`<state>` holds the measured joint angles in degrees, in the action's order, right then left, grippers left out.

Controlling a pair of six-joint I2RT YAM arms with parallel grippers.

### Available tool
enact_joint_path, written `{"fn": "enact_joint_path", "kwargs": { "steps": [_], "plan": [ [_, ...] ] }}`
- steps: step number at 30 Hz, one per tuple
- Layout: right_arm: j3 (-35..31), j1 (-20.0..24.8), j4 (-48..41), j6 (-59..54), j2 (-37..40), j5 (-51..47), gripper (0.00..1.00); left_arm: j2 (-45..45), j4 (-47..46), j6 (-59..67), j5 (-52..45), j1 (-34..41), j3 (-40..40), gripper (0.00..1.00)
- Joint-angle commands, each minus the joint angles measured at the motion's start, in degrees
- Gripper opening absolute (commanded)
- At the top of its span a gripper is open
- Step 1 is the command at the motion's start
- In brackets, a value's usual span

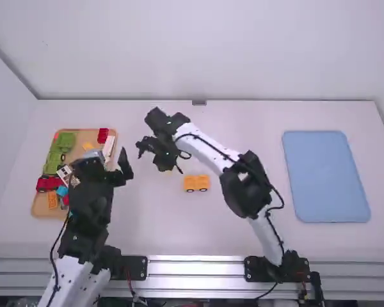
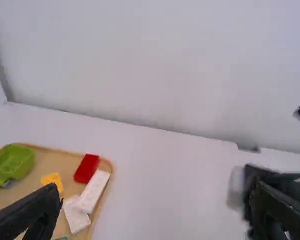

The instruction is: Assemble lego blocks to make yellow taxi

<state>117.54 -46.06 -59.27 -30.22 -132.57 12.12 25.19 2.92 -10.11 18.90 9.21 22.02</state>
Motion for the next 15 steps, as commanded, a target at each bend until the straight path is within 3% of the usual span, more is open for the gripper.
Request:
{"fn": "enact_joint_path", "kwargs": {
  "steps": [1, 8, 9, 10, 11, 13, 14, 15],
  "plan": [
    [5.31, -1.57, -3.08, -3.04, -5.29, -4.94, 0.00, -3.26, 0.66, -0.63, 2.38, -0.33, -1.11, 0.99],
    [9.79, -3.63, -7.91, -2.91, -13.73, -9.11, 0.00, -4.39, 0.04, -0.61, 3.04, -0.24, -1.53, 0.99],
    [9.70, -3.91, -7.80, -2.82, -13.97, -10.19, 0.04, -4.00, 0.07, -0.66, 3.02, -0.26, -1.53, 0.99],
    [9.68, -4.00, -7.78, -2.84, -13.97, -10.43, 0.18, -3.85, 0.07, -0.68, 3.02, -0.26, -1.53, 0.99],
    [9.68, -4.11, -7.78, -2.82, -13.97, -10.49, 0.52, -3.37, 0.11, -0.83, 3.04, -0.24, -1.53, 0.99],
    [10.19, -4.24, -7.19, -2.75, -13.90, -10.47, 0.92, -2.47, 0.39, -0.83, 3.04, -0.24, -1.53, 0.99],
    [10.47, -4.24, -7.17, -2.58, -13.90, -10.49, 0.99, -2.12, 0.59, -0.81, 3.02, -0.24, -1.53, 0.99],
    [11.08, -4.11, -7.23, -2.58, -13.90, -10.60, 0.98, -1.64, 0.83, -0.83, 3.02, -0.24, -1.53, 0.99]
  ]
}}
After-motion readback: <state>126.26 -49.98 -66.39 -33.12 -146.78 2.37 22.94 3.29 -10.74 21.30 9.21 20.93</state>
